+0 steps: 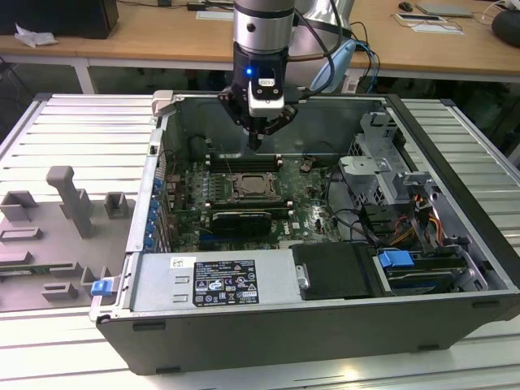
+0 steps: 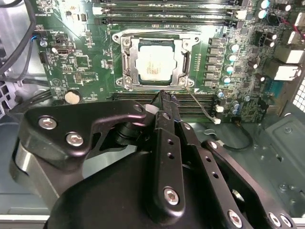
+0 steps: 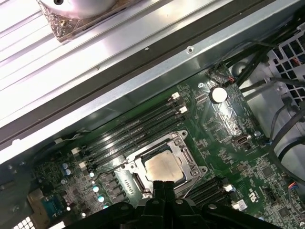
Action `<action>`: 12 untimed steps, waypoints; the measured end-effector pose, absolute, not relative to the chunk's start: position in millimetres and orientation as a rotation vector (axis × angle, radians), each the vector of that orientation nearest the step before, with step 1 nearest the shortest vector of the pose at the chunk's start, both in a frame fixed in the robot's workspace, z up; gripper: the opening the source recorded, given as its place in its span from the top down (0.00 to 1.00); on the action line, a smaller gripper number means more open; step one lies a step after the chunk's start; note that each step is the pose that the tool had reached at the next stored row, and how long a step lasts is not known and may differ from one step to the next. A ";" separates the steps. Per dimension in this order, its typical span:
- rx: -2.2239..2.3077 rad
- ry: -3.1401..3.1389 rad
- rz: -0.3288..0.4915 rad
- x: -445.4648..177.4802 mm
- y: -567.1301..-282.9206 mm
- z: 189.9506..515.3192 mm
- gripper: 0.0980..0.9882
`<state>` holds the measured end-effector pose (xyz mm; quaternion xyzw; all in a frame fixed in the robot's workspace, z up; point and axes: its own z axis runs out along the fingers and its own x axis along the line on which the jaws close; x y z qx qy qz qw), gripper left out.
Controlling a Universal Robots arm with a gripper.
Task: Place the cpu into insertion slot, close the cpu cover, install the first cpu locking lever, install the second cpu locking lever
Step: 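Install the first cpu locking lever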
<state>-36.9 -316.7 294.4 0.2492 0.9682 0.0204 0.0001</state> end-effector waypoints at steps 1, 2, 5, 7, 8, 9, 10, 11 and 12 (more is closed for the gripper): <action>0.770 3.045 0.064 -36.9 -316.7 294.4 0.99; 0.764 3.047 0.064 -36.9 -316.7 294.4 0.99; 0.742 3.052 0.064 -36.9 -316.7 294.4 0.99; 0.714 3.059 0.064 -36.9 -316.7 294.4 0.99; 0.696 3.064 0.064 -36.9 -316.7 294.4 0.99; 0.668 3.070 0.064 -36.9 -316.7 294.4 0.99; 0.625 3.080 0.064 -36.9 -316.7 294.4 0.99; 0.574 3.091 0.064 -36.9 -316.7 294.4 0.99; 0.537 3.098 0.064 -36.9 -316.7 294.4 0.99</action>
